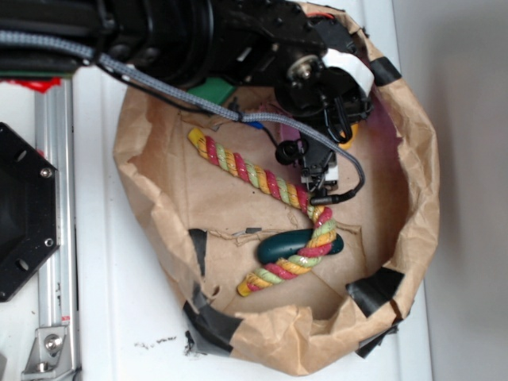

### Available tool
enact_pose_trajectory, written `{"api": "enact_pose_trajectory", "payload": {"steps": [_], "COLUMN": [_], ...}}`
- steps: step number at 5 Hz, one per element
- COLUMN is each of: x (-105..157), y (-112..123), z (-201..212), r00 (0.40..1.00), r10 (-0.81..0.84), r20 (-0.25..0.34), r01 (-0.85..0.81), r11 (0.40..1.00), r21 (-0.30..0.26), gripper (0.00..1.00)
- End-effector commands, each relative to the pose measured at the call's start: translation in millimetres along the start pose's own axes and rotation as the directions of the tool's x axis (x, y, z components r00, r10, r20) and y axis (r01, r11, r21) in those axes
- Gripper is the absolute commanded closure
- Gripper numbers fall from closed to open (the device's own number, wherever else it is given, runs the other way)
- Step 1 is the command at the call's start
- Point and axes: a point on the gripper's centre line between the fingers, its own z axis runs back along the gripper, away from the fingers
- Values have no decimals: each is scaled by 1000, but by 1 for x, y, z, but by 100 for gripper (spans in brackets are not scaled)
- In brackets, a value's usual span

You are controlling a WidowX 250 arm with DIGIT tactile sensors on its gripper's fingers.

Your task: Grab the yellow duck.

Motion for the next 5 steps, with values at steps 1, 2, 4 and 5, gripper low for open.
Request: {"api": "enact_pose_trajectory", "payload": {"steps": [1, 2, 4, 5], "x": [7, 9, 21, 21], "y": [16, 4, 2, -3], "z": [9, 15, 0, -12], "r00": [998, 999, 995, 998], "r10": [53, 20, 25, 28], "r20": [25, 49, 96, 49], "r01": [-54, -19, -20, -25], "r11": [998, 1000, 998, 997], "r21": [16, -18, -58, -76], "gripper": [0, 0, 0, 0]}}
